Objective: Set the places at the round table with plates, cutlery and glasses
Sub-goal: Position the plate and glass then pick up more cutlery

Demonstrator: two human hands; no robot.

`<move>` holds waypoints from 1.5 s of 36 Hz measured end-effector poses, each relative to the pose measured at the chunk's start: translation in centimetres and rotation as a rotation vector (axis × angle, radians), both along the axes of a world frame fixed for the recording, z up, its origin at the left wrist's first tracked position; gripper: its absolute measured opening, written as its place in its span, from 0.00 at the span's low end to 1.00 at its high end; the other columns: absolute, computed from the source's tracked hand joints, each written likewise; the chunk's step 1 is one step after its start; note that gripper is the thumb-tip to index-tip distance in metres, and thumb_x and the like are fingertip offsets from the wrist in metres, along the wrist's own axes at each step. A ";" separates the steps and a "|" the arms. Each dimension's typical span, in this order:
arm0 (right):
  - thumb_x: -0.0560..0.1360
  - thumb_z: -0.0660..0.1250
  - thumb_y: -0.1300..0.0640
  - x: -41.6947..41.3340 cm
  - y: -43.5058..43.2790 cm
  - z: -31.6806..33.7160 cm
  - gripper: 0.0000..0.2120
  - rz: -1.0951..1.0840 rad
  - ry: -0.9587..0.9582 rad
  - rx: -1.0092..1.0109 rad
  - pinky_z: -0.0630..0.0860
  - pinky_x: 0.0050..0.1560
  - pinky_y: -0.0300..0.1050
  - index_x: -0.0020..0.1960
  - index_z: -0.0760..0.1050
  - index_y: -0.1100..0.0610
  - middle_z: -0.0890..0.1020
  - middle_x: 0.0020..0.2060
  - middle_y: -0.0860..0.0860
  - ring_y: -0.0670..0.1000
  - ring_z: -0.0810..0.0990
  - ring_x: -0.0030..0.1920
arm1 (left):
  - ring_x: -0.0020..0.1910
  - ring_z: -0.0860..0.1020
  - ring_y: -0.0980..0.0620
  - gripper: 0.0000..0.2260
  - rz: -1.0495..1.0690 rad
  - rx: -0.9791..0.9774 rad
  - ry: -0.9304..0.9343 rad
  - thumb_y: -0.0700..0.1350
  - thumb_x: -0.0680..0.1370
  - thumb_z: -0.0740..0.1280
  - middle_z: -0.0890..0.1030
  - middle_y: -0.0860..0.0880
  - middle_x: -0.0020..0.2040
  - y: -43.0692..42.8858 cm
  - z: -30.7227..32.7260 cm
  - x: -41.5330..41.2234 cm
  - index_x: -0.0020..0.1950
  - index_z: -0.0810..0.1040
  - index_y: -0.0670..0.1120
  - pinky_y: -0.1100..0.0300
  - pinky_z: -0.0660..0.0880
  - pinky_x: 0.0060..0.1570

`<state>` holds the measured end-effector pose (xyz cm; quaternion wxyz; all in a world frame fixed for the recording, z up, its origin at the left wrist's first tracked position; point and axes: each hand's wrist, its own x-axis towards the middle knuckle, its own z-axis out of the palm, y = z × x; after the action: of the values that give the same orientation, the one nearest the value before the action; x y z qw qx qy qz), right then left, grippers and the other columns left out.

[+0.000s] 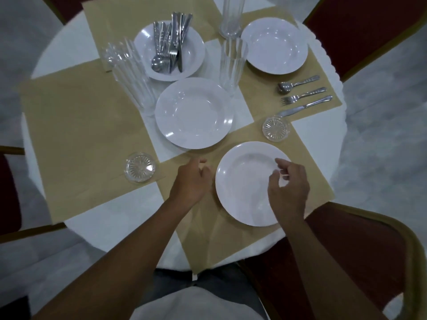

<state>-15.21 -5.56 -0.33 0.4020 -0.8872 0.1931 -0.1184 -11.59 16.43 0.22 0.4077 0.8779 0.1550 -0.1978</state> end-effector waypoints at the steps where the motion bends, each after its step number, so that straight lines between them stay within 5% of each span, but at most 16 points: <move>1: 0.78 0.67 0.65 0.5 0.6 0.1 0.12 0.061 -0.020 -0.009 0.74 0.53 0.34 0.58 0.81 0.53 0.80 0.52 0.47 0.45 0.78 0.49 | 0.41 0.78 0.55 0.14 0.000 -0.001 -0.019 0.48 0.80 0.59 0.81 0.51 0.43 0.3 0.2 0.6 0.65 0.75 0.51 0.62 0.71 0.36; 5: 0.78 0.68 0.66 3.0 3.1 0.4 0.11 0.267 -0.025 -0.019 0.75 0.52 0.29 0.55 0.83 0.54 0.84 0.48 0.45 0.43 0.81 0.47 | 0.42 0.79 0.50 0.13 -0.029 0.023 -0.101 0.44 0.81 0.58 0.81 0.45 0.50 1.4 1.3 3.4 0.63 0.76 0.50 0.60 0.73 0.39; 11: 0.76 0.67 0.68 7.7 7.0 1.2 0.10 0.388 -0.065 -0.028 0.78 0.47 0.38 0.53 0.83 0.59 0.84 0.45 0.49 0.46 0.81 0.43 | 0.54 0.80 0.49 0.13 -0.154 0.118 -0.263 0.40 0.81 0.60 0.80 0.46 0.58 2.8 3.5 9.1 0.64 0.76 0.49 0.57 0.77 0.54; 16: 0.76 0.67 0.68 12.1 9.7 2.5 0.11 0.433 -0.051 -0.030 0.74 0.47 0.28 0.54 0.84 0.59 0.85 0.47 0.50 0.44 0.81 0.43 | 0.56 0.78 0.49 0.12 -0.238 0.192 -0.409 0.41 0.81 0.61 0.80 0.47 0.60 4.2 5.4 14.3 0.63 0.77 0.48 0.63 0.70 0.51; 19: 0.76 0.67 0.68 14.4 10.9 3.0 0.11 0.446 -0.078 -0.031 0.77 0.46 0.33 0.54 0.83 0.59 0.85 0.47 0.50 0.45 0.81 0.41 | 0.53 0.79 0.47 0.11 -0.299 0.227 -0.452 0.40 0.80 0.63 0.81 0.43 0.56 5.2 6.4 17.6 0.60 0.79 0.43 0.64 0.70 0.47; 25: 0.76 0.67 0.67 19.3 12.7 2.8 0.10 0.455 -0.099 -0.045 0.80 0.47 0.38 0.54 0.84 0.60 0.86 0.47 0.51 0.47 0.82 0.42 | 0.54 0.78 0.46 0.11 -0.443 0.320 -0.439 0.39 0.80 0.61 0.79 0.48 0.48 6.9 6.9 24.4 0.59 0.79 0.41 0.72 0.63 0.37; 27: 0.76 0.67 0.67 21.0 13.2 2.7 0.10 0.461 -0.092 -0.049 0.79 0.48 0.35 0.54 0.84 0.59 0.85 0.47 0.51 0.46 0.82 0.41 | 0.56 0.78 0.47 0.12 -0.467 0.331 -0.405 0.41 0.80 0.62 0.79 0.46 0.57 7.6 7.0 27.0 0.61 0.80 0.43 0.76 0.65 0.39; 30: 0.77 0.67 0.66 23.6 14.1 2.5 0.10 0.469 -0.068 -0.051 0.77 0.48 0.33 0.55 0.84 0.58 0.85 0.47 0.50 0.46 0.81 0.41 | 0.62 0.75 0.45 0.15 -0.509 0.377 -0.294 0.44 0.80 0.60 0.76 0.46 0.66 8.5 6.8 30.7 0.66 0.77 0.48 0.59 0.71 0.57; 34: 0.78 0.66 0.65 27.4 15.5 1.9 0.10 0.493 -0.024 -0.043 0.78 0.51 0.36 0.56 0.83 0.58 0.84 0.48 0.50 0.46 0.81 0.44 | 0.63 0.75 0.48 0.15 -0.545 0.377 -0.274 0.42 0.80 0.60 0.77 0.47 0.66 10.4 6.5 34.8 0.66 0.78 0.48 0.64 0.68 0.55; 38: 0.78 0.64 0.65 31.2 17.1 1.1 0.12 0.519 0.031 -0.088 0.70 0.50 0.26 0.58 0.82 0.57 0.83 0.51 0.52 0.45 0.79 0.47 | 0.56 0.79 0.49 0.14 -0.588 0.431 -0.230 0.41 0.78 0.63 0.80 0.48 0.63 12.6 5.9 38.0 0.62 0.80 0.49 0.62 0.72 0.52; 48: 0.77 0.62 0.67 40.4 20.4 -0.6 0.19 0.617 0.141 -0.438 0.75 0.60 0.56 0.67 0.75 0.59 0.74 0.60 0.61 0.61 0.74 0.62 | 0.56 0.80 0.45 0.11 -0.608 0.497 -0.194 0.43 0.77 0.66 0.81 0.47 0.59 15.7 2.7 42.9 0.56 0.83 0.52 0.58 0.75 0.55; 54: 0.80 0.64 0.62 43.7 20.9 -1.0 0.13 0.722 0.142 -0.657 0.77 0.55 0.55 0.64 0.78 0.55 0.74 0.60 0.59 0.61 0.74 0.62 | 0.54 0.80 0.44 0.11 -0.642 0.506 -0.202 0.42 0.76 0.66 0.82 0.46 0.56 16.3 1.9 43.8 0.56 0.84 0.49 0.52 0.78 0.57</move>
<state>28.52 15.33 -1.35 0.1020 -0.9832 -0.1473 0.0348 32.22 32.77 2.08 0.1102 0.9690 -0.1234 -0.1835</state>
